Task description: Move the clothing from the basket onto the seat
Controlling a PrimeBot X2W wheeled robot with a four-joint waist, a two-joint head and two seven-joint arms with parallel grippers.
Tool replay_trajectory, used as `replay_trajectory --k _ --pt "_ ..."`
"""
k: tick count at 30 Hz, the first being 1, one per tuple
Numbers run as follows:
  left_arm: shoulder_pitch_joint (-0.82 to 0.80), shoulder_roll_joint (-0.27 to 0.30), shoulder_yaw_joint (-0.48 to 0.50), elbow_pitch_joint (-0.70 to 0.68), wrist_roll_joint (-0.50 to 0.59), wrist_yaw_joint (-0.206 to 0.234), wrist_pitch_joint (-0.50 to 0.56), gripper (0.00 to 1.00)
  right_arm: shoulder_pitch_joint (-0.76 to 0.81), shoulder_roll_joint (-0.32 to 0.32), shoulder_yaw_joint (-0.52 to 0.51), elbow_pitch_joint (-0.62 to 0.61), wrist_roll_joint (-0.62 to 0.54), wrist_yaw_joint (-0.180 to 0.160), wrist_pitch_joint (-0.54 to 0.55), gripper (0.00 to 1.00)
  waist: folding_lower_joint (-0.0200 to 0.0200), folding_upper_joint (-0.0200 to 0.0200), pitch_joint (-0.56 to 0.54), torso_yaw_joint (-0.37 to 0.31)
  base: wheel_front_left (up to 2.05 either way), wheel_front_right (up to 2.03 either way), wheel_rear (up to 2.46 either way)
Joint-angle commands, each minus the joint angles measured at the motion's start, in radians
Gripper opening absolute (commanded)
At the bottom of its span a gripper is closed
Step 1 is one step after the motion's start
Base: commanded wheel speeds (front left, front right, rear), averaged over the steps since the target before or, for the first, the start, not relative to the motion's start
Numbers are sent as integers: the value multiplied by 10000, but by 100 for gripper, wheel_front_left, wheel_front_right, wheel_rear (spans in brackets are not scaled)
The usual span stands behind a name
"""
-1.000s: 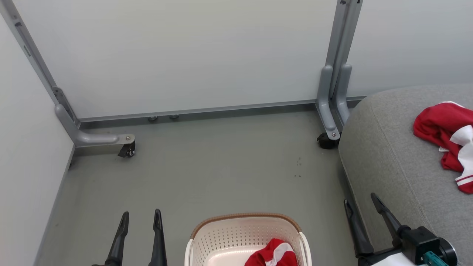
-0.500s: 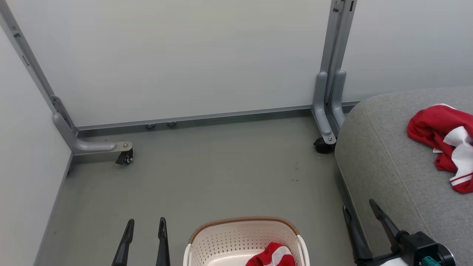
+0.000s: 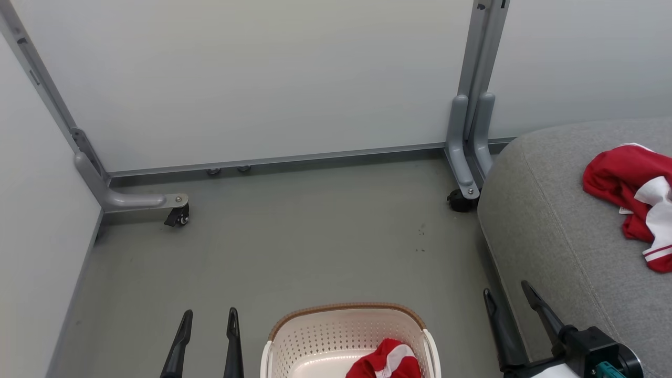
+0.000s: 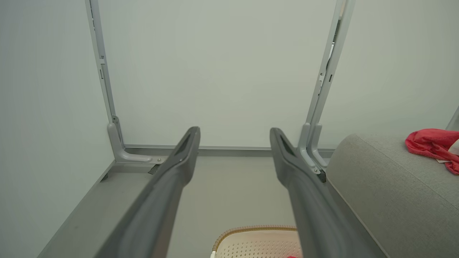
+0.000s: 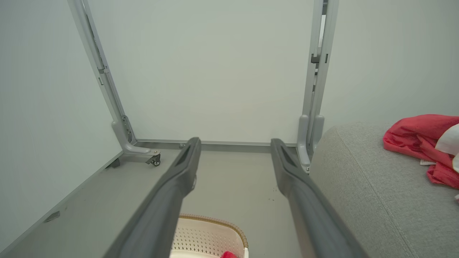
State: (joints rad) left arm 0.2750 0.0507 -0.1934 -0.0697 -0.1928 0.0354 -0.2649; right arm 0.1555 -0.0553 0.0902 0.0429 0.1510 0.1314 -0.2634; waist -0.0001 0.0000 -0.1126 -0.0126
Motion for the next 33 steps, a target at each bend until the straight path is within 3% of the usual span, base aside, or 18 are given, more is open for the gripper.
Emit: replay_trajectory --k 1,14,22,25,33 --pt "-162 -2 -1 5 28 16 11 100 -71 -11 13 -22 12 -14 -19 100 1 0 33 8 0 0 0" --pt "-338 -2 -155 94 54 -4 11 100 -218 -52 42 -100 -48 -14 -19 100 1 0 566 14 0 0 0" --pt "-904 0 -249 222 -15 -121 11 100 -739 -188 -60 -346 -86 -14 -19 100 1 0 1944 38 0 0 0" --pt "-1354 0 -379 501 -73 -312 11 100 -1175 -256 -259 -483 -72 -14 -19 100 1 0 2802 68 0 0 0" --pt "-3884 6 -1355 3558 -581 -1302 8 100 -2842 -632 -1255 -749 -337 -14 -19 100 1 0 5320 58 0 0 0"
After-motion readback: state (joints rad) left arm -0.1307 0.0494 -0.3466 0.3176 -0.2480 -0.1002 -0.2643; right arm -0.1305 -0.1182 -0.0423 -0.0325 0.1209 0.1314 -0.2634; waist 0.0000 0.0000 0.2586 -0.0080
